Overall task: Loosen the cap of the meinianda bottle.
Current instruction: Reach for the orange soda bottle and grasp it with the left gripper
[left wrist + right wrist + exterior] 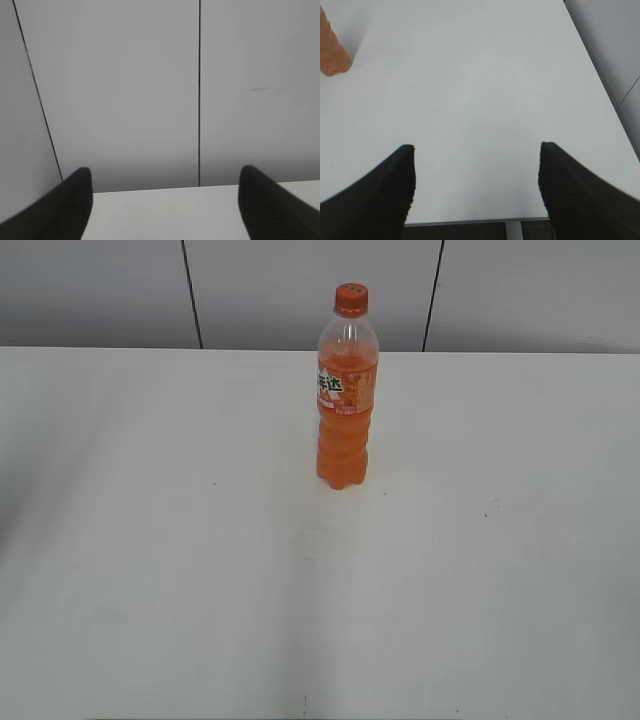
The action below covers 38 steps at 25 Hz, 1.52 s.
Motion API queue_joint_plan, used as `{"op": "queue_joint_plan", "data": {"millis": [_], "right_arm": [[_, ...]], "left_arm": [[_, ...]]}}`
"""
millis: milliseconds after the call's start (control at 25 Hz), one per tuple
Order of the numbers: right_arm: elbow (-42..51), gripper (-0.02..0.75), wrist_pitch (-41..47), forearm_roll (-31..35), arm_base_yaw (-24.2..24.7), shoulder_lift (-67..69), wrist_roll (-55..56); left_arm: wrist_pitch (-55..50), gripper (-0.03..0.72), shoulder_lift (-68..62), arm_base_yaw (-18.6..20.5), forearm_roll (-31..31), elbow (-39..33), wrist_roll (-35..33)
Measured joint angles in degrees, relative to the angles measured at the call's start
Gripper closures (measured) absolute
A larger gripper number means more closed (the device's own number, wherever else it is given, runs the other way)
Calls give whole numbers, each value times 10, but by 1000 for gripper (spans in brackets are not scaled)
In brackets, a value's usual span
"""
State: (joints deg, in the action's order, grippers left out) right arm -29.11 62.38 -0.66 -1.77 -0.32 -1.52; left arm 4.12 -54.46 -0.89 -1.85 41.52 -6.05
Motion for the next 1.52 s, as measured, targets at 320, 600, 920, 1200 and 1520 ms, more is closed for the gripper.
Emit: {"op": "queue_joint_plan", "data": {"millis": [320, 600, 920, 1200, 1520], "right_arm": [[0, 160, 0, 0, 0, 0, 0], [0, 160, 0, 0, 0, 0, 0], [0, 160, 0, 0, 0, 0, 0], [0, 160, 0, 0, 0, 0, 0], [0, 160, 0, 1, 0, 0, 0]], "left_arm": [[148, 144, -162, 0, 61, 27, 1], [267, 144, -280, 0, 65, 28, 7], [466, 144, -460, 0, 160, 36, 92], [528, 144, -611, 1, 250, 110, 154], [635, 144, -671, 1, 434, 132, 192]]}}
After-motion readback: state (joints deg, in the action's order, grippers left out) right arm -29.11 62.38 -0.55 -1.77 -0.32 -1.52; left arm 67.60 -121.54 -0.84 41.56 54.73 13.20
